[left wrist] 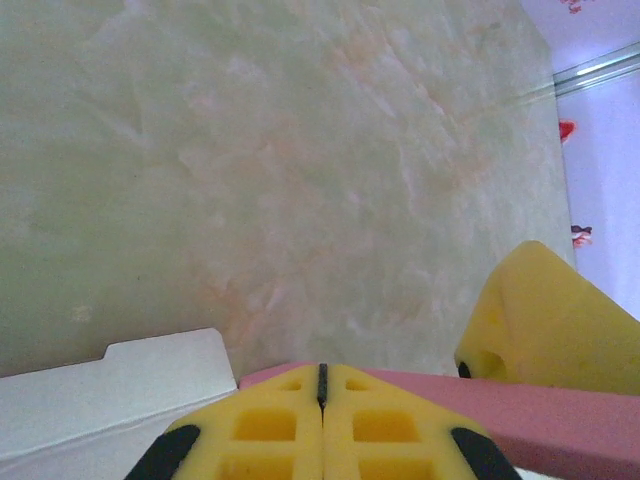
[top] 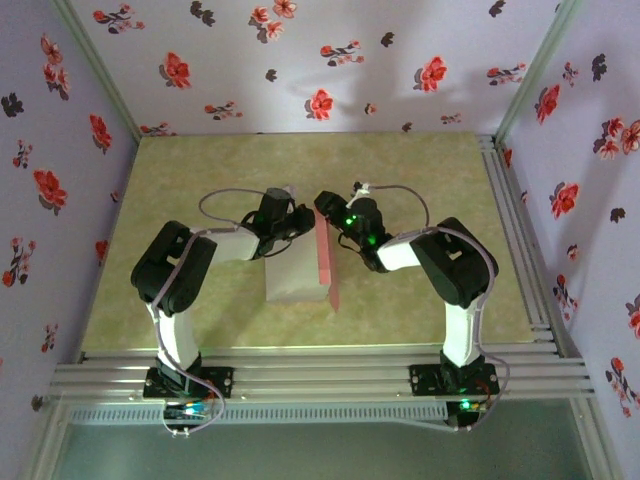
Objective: Fold the paper box
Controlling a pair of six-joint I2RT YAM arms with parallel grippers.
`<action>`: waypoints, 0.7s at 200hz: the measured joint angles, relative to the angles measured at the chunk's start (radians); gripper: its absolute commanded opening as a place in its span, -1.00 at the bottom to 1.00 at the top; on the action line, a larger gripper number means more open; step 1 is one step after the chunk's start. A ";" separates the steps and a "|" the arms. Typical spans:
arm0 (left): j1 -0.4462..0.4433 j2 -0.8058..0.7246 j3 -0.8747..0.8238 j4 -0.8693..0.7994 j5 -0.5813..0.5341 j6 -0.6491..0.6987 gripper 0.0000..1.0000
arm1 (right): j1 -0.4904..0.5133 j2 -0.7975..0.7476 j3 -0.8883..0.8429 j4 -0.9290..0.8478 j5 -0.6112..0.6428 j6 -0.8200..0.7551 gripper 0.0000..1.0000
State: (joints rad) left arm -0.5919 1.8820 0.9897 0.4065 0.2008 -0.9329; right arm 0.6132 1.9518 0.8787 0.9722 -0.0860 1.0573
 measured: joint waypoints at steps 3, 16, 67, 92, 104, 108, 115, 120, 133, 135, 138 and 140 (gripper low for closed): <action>0.000 0.000 -0.001 0.002 0.000 0.000 -0.88 | -0.002 0.000 -0.001 0.001 -0.003 0.002 -0.09; -0.004 0.000 -0.002 0.005 -0.001 0.003 -0.88 | -0.013 0.000 -0.005 0.005 -0.025 0.008 -0.09; -0.020 -0.037 -0.023 0.002 -0.001 0.043 -0.88 | -0.050 0.000 -0.005 0.004 -0.118 0.026 -0.08; -0.015 -0.064 -0.034 0.003 0.035 0.100 -0.82 | -0.070 0.000 -0.005 -0.002 -0.177 0.028 -0.08; -0.004 -0.078 -0.047 0.006 0.065 0.146 -0.73 | -0.083 0.000 -0.005 -0.006 -0.212 0.028 -0.08; 0.000 -0.082 -0.051 0.006 0.074 0.162 -0.68 | -0.087 0.000 -0.004 -0.008 -0.222 0.028 -0.08; 0.012 -0.089 -0.061 0.006 0.100 0.197 -0.61 | -0.096 0.000 -0.002 -0.013 -0.246 0.029 -0.08; 0.022 -0.092 -0.066 0.006 0.117 0.214 -0.54 | -0.102 0.000 0.000 -0.017 -0.261 0.029 -0.08; 0.053 -0.093 -0.079 0.008 0.167 0.277 -0.37 | -0.118 0.000 0.006 -0.031 -0.304 0.029 -0.08; 0.058 -0.093 -0.080 0.008 0.177 0.291 -0.35 | -0.120 0.000 0.007 -0.033 -0.310 0.029 -0.08; 0.065 -0.093 -0.083 0.008 0.187 0.295 -0.32 | -0.124 0.000 0.010 -0.039 -0.320 0.029 -0.08; 0.068 -0.093 -0.084 0.008 0.190 0.304 -0.31 | -0.126 0.000 0.011 -0.042 -0.324 0.029 -0.08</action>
State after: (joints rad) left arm -0.5240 1.7889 0.9062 0.4145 0.3904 -0.6292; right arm 0.4873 1.9518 0.8902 0.9306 -0.4103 1.0866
